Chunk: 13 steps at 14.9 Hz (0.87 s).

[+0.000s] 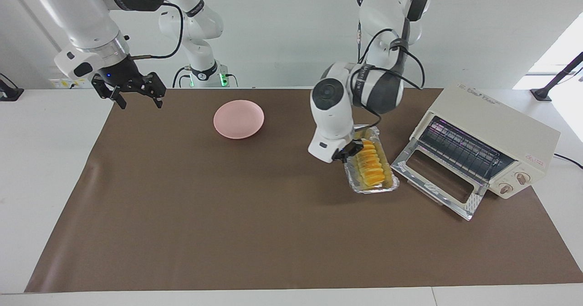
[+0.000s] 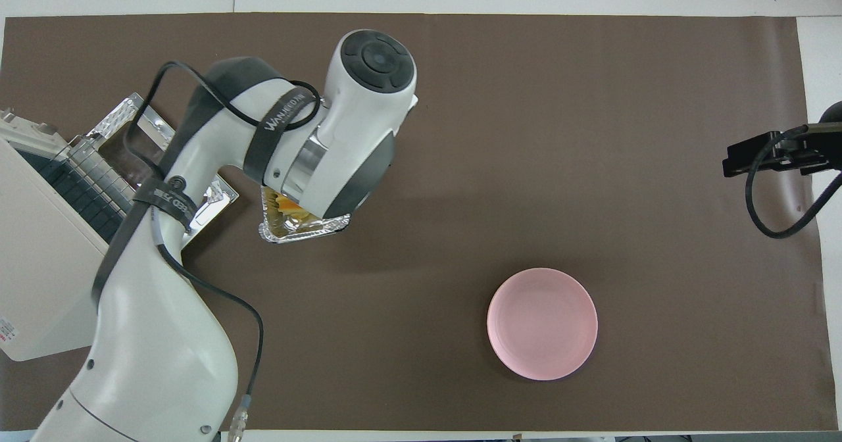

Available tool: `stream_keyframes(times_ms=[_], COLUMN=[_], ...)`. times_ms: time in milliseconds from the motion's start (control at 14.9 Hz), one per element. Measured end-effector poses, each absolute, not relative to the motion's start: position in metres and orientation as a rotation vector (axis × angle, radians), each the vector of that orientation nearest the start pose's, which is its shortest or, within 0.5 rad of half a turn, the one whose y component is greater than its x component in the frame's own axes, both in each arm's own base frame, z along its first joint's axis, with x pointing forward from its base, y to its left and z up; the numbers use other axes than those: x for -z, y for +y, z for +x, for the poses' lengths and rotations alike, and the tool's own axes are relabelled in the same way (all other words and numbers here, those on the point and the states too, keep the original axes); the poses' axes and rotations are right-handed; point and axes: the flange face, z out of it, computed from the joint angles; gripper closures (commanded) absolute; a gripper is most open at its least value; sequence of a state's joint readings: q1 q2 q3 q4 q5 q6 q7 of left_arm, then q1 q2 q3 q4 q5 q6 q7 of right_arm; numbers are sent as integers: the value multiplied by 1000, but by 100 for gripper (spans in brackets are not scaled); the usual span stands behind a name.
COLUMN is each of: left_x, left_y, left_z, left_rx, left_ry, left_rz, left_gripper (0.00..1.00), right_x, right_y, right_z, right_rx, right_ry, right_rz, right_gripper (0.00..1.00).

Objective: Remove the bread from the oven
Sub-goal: 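Pull the foil tray out of the oven onto the table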

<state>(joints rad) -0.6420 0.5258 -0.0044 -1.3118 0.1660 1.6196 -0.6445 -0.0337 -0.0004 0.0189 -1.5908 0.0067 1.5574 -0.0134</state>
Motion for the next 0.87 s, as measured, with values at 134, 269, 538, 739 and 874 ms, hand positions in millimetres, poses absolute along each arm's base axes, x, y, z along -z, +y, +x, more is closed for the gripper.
stream_keyframes(times_ms=[134,269,538,739,874], left_x=[-417,-400,-359,-341,-343], left_y=[-449,-476,-485,-483,-484], left_z=[523,510,519,518,519], left_rx=[-109,-95,-79,-78,-72], left_ry=[77,109,100,99,99], left_rz=[-2923,-2952,-3006,-3014,-3017], left_gripper=[100,100,100,23,0], right_x=[-614,-614,-614,-614,-614], right_y=[-7,-7,-7,-7,-7], right_z=[552,552,552,552,552], right_rx=[-52,-52,-52,-52,-52], right_ry=[2,2,2,2,2], right_rz=[-3134,-3134,-3134,-3134,-3134], right_gripper=[0,0,0,0,0])
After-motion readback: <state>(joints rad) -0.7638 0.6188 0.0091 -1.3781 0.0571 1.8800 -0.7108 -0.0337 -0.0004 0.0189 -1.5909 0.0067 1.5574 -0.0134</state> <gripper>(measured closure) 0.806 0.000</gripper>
